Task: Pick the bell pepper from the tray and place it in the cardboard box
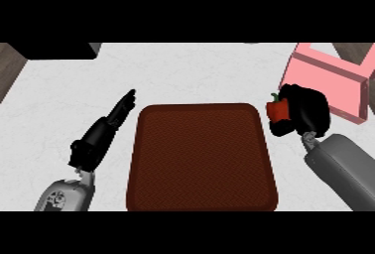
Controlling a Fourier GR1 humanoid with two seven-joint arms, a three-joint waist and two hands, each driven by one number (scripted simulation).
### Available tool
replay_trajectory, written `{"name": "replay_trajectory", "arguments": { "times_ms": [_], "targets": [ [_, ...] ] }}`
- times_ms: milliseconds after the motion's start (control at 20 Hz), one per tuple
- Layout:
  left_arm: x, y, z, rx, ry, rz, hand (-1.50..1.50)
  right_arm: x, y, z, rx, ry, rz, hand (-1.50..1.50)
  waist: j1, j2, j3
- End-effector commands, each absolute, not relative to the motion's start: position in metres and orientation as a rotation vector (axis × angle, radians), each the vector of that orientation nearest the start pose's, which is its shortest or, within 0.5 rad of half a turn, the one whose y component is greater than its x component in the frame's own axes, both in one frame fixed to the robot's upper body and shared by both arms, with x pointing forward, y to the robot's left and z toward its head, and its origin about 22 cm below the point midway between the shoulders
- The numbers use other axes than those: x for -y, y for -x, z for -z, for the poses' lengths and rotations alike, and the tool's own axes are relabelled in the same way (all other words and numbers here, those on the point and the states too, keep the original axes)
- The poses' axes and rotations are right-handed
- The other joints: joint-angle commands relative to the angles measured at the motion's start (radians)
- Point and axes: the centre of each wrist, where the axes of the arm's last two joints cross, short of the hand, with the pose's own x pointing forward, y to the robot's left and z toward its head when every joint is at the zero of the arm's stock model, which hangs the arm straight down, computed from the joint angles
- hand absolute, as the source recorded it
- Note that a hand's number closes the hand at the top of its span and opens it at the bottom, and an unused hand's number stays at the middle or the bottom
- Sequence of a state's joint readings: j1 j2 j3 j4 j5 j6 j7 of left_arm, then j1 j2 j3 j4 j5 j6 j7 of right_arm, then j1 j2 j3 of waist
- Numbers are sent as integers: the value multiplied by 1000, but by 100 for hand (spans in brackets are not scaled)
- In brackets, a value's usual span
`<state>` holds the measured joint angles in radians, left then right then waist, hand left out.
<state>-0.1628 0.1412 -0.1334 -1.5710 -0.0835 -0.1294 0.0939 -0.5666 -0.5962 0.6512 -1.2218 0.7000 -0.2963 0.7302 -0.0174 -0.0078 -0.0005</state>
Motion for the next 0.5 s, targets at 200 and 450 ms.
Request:
{"name": "replay_trajectory", "arguments": {
  "times_ms": [200,450],
  "targets": [
    [-201,-289,-39,1573,16,411,0,213,-281,-142,1362,1258,-862,150,-22,-2,-1],
    [-216,-284,-44,1608,21,434,0,221,-269,-187,1414,1366,-668,150,2,2,0]
  ]
}}
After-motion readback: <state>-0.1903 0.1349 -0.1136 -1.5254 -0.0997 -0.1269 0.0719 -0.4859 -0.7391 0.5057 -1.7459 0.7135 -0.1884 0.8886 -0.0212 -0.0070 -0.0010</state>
